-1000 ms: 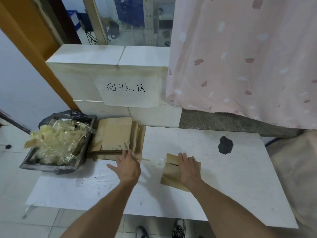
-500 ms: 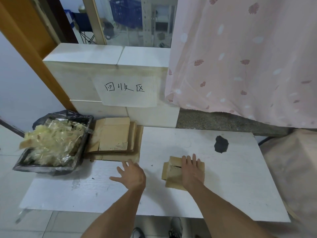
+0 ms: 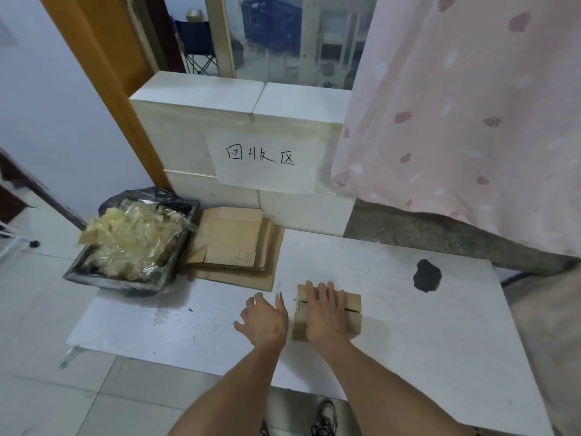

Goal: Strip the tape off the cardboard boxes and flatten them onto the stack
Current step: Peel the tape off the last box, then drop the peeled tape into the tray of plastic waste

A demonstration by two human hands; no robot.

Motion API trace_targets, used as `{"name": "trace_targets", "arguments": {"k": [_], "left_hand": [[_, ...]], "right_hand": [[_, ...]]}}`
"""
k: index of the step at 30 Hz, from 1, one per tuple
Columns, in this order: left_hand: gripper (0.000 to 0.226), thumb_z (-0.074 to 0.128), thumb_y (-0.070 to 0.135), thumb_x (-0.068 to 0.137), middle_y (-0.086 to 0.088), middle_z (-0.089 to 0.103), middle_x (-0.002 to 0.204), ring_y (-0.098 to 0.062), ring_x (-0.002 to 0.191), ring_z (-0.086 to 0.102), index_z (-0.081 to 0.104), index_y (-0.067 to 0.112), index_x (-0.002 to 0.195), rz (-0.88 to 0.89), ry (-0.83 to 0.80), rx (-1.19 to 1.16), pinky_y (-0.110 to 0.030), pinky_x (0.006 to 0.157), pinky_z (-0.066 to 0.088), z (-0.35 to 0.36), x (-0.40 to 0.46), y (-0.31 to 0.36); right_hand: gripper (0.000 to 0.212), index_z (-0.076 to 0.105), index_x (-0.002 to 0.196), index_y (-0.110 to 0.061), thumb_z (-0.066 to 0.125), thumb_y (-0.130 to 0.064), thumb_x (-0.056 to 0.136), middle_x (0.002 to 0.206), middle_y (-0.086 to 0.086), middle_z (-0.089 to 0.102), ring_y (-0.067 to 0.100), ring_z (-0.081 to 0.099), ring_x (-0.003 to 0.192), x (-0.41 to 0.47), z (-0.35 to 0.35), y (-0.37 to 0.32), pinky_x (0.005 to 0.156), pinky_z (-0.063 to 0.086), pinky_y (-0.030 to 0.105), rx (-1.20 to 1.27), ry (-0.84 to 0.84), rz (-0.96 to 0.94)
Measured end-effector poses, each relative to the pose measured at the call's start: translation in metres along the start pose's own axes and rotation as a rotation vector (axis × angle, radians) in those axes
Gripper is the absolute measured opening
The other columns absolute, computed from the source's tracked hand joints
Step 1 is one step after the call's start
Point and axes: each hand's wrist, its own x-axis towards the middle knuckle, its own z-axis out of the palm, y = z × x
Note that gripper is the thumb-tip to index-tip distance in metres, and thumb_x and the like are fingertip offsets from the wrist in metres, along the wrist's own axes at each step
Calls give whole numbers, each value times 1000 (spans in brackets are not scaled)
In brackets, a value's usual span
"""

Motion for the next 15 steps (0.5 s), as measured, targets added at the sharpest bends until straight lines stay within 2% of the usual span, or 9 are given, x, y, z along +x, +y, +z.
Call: {"name": "trace_targets", "arguments": {"k": [3, 8, 10, 12, 13, 15], "left_hand": [[58, 36, 60, 98, -8, 55, 132, -30, 120, 53, 52, 18, 135, -83, 68, -60, -46, 100, 39, -10, 8, -17], [50, 32, 53, 102, -9, 62, 121, -32, 110, 58, 58, 18, 126, -198, 268, -176, -44, 93, 40, -28, 18, -22], [47, 36, 52, 101, -7, 61, 122, -29, 110, 58, 57, 19, 126, -165, 300, -151, -43, 92, 42, -34, 19, -19], [42, 43, 50, 99, -3, 61, 121, -25, 108, 57, 59, 21, 124, -67, 313, -53, -41, 91, 41, -34, 17, -14], [39, 46, 49, 98, -1, 62, 119, -24, 106, 57, 60, 21, 121, -22, 334, -22, -38, 90, 40, -32, 14, -10], [34, 53, 46, 95, 0, 65, 113, -22, 102, 58, 64, 21, 115, 50, 375, -19, -36, 89, 37, -26, 6, -1]], "right_hand": [[95, 5, 154, -18, 67, -13, 83, 157, 12, 18, 38, 3, 149, 3, -2, 10, 120, 3, 53, -65, 3, 1], [73, 11, 152, -15, 54, -23, 93, 156, 13, 22, 40, 7, 148, 9, -6, 26, 120, 8, 53, -150, 13, 110], [82, 5, 154, -14, 57, -30, 92, 159, 15, 15, 40, 1, 149, 15, -6, 35, 120, 4, 54, -131, -25, 89], [88, 6, 155, -14, 59, -44, 91, 161, 14, 11, 37, -1, 150, 20, -8, 33, 120, -1, 53, -48, -9, -44], [81, 13, 155, -14, 54, -48, 94, 160, 11, 16, 34, 2, 151, 22, -10, 27, 121, 2, 49, 38, 58, -125], [57, 42, 143, -16, 47, -50, 97, 149, 5, 39, 27, 24, 144, 23, -17, 8, 118, 20, 40, 294, 228, -223]]}}
